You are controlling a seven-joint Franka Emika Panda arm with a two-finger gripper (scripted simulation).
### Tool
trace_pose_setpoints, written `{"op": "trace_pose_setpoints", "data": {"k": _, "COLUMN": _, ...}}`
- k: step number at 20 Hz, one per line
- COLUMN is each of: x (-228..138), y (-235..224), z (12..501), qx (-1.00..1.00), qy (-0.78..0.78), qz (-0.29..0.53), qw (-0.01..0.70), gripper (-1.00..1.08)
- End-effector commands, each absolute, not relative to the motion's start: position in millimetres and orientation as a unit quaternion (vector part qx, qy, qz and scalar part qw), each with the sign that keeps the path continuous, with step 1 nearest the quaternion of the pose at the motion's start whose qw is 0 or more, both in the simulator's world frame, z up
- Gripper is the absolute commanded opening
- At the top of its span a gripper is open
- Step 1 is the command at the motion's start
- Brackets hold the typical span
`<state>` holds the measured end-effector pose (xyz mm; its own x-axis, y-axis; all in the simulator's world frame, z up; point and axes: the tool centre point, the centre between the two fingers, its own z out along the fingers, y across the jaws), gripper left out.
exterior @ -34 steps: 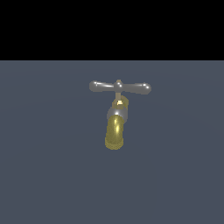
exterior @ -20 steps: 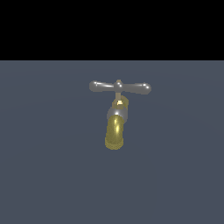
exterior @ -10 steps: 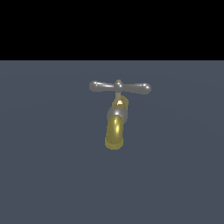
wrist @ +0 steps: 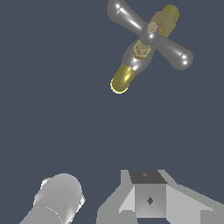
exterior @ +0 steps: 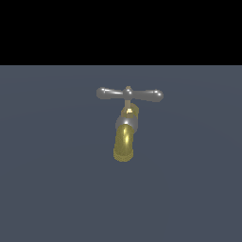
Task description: Turn on the faucet by rotating a designated handle.
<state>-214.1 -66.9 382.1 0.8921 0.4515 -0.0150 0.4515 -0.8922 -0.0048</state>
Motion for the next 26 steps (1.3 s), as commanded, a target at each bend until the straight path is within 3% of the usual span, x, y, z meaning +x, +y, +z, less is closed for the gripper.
{"op": "trace_pose_setpoints", "data": {"k": 1, "x": -206.9, "y": -73.6, "z": 369.8, "qx": -0.965, "qy": -0.261, "qz": 0.007, "qw": 0.0, "gripper": -1.0}}
{"op": "trace_pose_setpoints", "data": {"k": 26, "x": -120.3, "y": -110.9, "z": 256.7, "qx": -0.859, "qy": -0.512, "qz": 0.004, "qw": -0.003, "gripper": -1.0}}
